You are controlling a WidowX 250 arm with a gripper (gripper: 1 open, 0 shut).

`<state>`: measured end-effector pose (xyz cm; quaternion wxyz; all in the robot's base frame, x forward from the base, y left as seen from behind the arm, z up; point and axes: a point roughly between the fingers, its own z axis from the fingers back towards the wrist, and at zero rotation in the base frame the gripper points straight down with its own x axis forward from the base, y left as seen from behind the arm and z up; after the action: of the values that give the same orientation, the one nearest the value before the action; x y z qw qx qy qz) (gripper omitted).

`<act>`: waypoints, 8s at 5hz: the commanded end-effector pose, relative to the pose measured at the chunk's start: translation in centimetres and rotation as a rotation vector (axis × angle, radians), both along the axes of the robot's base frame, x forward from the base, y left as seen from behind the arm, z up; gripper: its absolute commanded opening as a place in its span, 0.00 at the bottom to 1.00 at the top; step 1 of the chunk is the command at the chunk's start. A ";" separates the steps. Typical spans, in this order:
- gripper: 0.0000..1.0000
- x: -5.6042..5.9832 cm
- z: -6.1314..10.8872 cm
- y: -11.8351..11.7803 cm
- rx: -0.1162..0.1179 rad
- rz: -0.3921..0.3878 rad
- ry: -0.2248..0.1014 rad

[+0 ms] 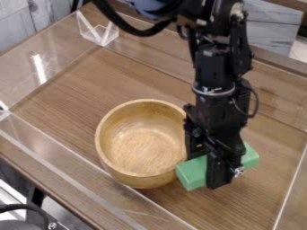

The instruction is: Remove the green block from inside the brown bowl and put it on the table

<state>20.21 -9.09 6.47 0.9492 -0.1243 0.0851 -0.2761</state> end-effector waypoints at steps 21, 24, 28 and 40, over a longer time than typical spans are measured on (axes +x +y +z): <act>0.00 0.2 0.8 0.9 -0.147 0.140 0.048; 0.00 0.4 0.7 0.8 -0.165 0.147 0.062; 0.00 0.9 -0.2 1.0 -0.172 0.162 0.066; 0.00 0.6 -1.0 1.7 -0.207 0.214 0.131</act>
<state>20.19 -7.86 5.09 0.9454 -0.2490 0.1174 -0.1743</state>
